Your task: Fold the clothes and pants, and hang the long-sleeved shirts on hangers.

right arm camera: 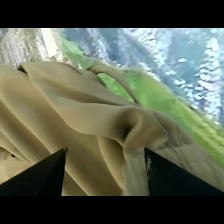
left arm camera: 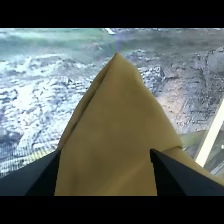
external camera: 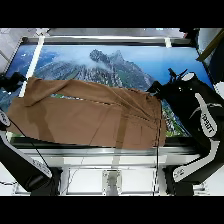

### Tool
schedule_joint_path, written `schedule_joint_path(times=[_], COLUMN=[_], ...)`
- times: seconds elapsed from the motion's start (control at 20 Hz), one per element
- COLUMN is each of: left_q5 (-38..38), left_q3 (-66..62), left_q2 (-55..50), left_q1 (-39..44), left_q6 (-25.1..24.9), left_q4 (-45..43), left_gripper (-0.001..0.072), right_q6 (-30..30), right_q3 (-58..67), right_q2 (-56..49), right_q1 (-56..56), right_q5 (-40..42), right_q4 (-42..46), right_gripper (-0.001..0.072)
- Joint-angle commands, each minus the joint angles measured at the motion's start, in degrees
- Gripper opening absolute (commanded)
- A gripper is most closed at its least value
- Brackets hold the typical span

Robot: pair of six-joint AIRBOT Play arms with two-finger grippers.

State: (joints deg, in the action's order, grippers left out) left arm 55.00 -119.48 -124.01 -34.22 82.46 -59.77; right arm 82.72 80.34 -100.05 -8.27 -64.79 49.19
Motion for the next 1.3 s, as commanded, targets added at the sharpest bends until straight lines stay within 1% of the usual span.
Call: schedule_joint_path(times=[0.0, 0.15, 0.3, 0.55, 0.6, 0.65, 0.8, 0.85, 1.05, 1.1, 1.25], left_q5=[-0.6, 0.1, 0.1, 1.0, 1.1, 1.4, 4.0, 4.2, 4.4, 3.9, -0.2], left_q3=[-0.1, 0.0, 0.0, 0.0, 0.0, 0.0, 0.0, 0.0, 0.0, 0.0, 0.0], left_q2=[-0.8, -1.2, -1.2, -1.2, -1.2, -1.2, -1.2, -1.0, 2.0, 2.9, 4.3], left_q1=[0.9, 2.5, 3.9, 3.8, 3.8, 3.8, 4.3, 4.4, 6.9, 7.9, 11.7], left_q6=[-0.9, -0.9, -0.8, 0.3, 0.9, 0.9, 0.7, 0.4, -7.0, -8.1, -8.3], left_q4=[-0.8, -3.1, -7.5, -8.0, -8.0, -8.0, -8.0, -7.9, -8.0, -8.4, -15.0], left_gripper=[0.0606, 0.0597, 0.0586, 0.0584, 0.0552, 0.0537, 0.0535, 0.0498, 0.0498, 0.0496, 0.0496], right_q6=[0.8, 0.8, 0.8, 0.8, 0.8, 0.8, 0.8, 0.8, 0.8, 0.8, 0.8], right_q3=[0.0, 0.0, 0.0, 0.0, 0.0, 0.0, 0.0, 0.0, 0.0, 0.0, 0.0], right_q2=[0.0, 0.0, 0.0, 0.0, 0.0, 0.0, 0.0, 0.0, 0.0, 0.0, 0.0], right_q1=[1.7, 3.5, 4.4, 4.4, 4.4, 4.4, 4.4, 4.4, 4.4, 4.4, 4.4], right_q5=[0.2, 0.9, 1.4, 1.4, 1.4, 1.4, 1.4, 1.4, 1.3, 1.4, 1.4], right_q4=[-0.5, -0.6, -0.9, -1.0, -1.0, -1.0, -1.0, -1.0, -1.0, -1.0, -1.0], right_gripper=[0.0529, 0.0530, 0.0530, 0.0530, 0.0530, 0.0530, 0.0530, 0.0530, 0.0530, 0.0530, 0.0530])
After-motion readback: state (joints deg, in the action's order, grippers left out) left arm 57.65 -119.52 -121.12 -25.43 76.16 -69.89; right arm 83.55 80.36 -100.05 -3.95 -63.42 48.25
